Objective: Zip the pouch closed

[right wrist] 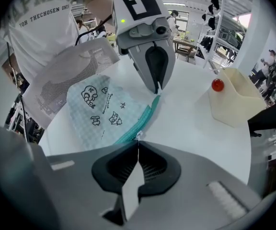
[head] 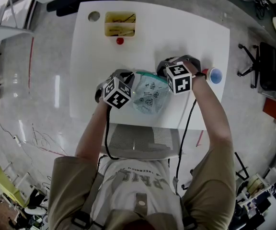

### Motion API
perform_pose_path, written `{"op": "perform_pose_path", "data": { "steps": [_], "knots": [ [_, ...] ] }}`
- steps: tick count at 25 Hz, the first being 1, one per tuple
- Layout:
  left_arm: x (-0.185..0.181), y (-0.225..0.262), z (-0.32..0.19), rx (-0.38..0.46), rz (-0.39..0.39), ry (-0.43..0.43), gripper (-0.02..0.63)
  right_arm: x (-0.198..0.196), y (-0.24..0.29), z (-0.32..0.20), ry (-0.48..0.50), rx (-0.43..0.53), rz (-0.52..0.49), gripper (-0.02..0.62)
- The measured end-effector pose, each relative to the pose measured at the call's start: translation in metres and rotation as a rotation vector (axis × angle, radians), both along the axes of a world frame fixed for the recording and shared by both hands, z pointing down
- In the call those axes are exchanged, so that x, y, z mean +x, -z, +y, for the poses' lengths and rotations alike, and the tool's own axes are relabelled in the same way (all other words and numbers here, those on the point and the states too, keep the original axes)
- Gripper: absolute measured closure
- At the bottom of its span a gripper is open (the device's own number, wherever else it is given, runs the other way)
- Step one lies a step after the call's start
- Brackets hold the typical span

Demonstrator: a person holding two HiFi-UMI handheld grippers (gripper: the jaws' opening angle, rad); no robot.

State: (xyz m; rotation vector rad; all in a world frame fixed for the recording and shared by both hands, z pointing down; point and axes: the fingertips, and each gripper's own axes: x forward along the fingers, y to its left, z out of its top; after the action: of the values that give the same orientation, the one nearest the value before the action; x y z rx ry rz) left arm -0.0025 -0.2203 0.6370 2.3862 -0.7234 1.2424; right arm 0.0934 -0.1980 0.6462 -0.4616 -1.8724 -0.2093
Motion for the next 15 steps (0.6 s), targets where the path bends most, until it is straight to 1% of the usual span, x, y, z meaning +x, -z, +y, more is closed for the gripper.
{"op": "perform_pose_path", "data": {
  "steps": [5,15],
  "knots": [
    [-0.0075,-0.0017,-0.0001,0.003,-0.013,0.017,0.583,0.0026,0.0026,0.0013,-0.015,0.002,-0.005,0.591],
    [-0.0065,-0.0036,0.0020,-0.001,-0.014,0.013,0.583,0.0036,0.0004,0.0034,-0.019,0.006,-0.002,0.591]
  ]
}}
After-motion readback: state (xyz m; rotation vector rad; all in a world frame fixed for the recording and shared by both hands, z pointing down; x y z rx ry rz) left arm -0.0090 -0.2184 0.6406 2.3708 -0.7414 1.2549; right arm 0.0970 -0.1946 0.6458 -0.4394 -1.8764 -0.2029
